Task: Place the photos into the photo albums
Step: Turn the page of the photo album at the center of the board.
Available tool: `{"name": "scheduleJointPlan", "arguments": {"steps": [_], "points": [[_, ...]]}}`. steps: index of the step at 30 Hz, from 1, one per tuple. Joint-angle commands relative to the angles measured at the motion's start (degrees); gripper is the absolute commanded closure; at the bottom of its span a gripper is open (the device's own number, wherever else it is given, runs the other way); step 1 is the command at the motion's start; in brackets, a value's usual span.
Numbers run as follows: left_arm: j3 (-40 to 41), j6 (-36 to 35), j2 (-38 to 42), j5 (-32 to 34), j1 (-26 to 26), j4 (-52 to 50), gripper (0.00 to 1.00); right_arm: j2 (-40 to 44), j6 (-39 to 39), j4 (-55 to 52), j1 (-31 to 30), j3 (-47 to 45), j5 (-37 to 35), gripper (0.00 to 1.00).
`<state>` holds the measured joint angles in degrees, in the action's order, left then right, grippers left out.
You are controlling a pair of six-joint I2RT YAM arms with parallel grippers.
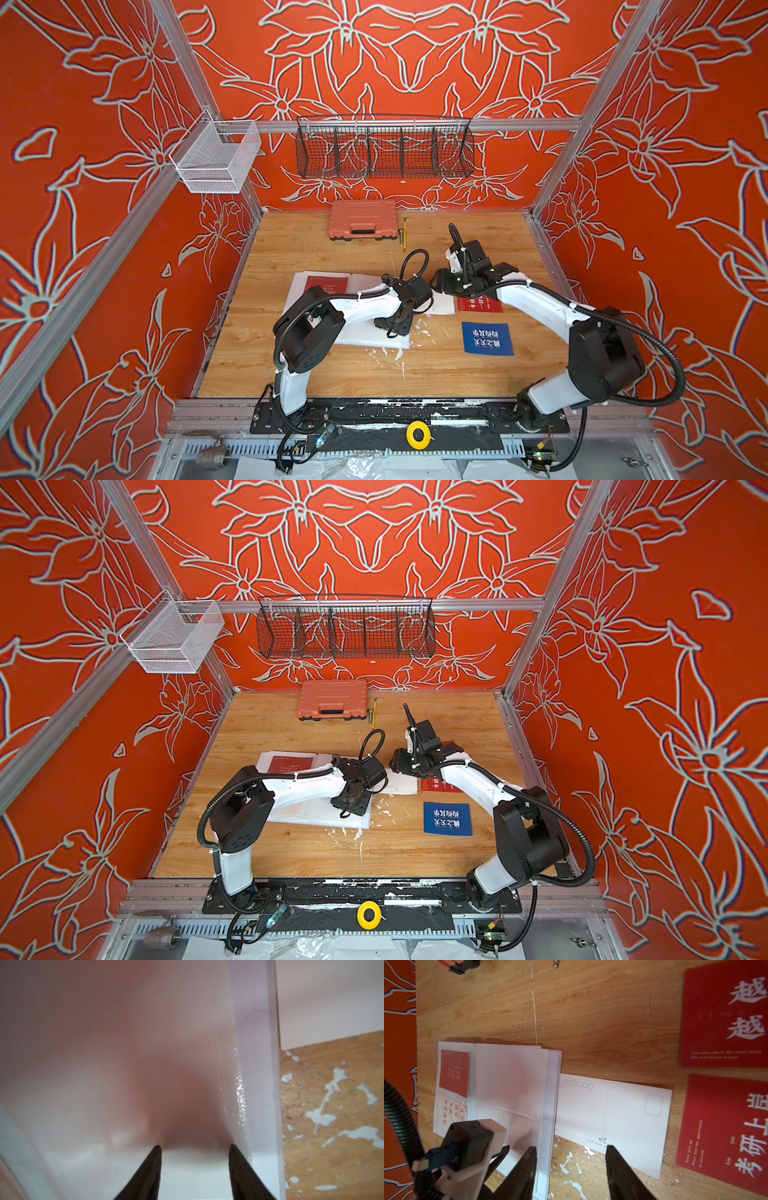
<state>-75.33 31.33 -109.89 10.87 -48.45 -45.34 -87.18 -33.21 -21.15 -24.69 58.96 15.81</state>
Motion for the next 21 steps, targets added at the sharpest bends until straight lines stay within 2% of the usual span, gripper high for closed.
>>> {"name": "scheduleJointPlan", "arguments": {"steps": [1,13,18,21], "points": [[1.14,0.79,-1.75,1.35,-0.25,-1.95,0.5,1.04,0.39,-0.4,0.21,-0.73,-0.41,0.44],[2.16,0.68,-3.28,2.4,0.55,-4.62,0.57,0.88,0.08,-0.26,0.18,-0.78,-0.7,0.44],[3.29,0.69,-3.09,2.2,0.81,-4.39,0.63,0.87,0.06,-0.12,0.24,-0.78,-0.69,0.44],[3.78,0.75,-2.65,2.7,1.08,-4.66,0.71,0.89,0.05,-0.18,0.26,-0.69,-0.67,0.44]]}}
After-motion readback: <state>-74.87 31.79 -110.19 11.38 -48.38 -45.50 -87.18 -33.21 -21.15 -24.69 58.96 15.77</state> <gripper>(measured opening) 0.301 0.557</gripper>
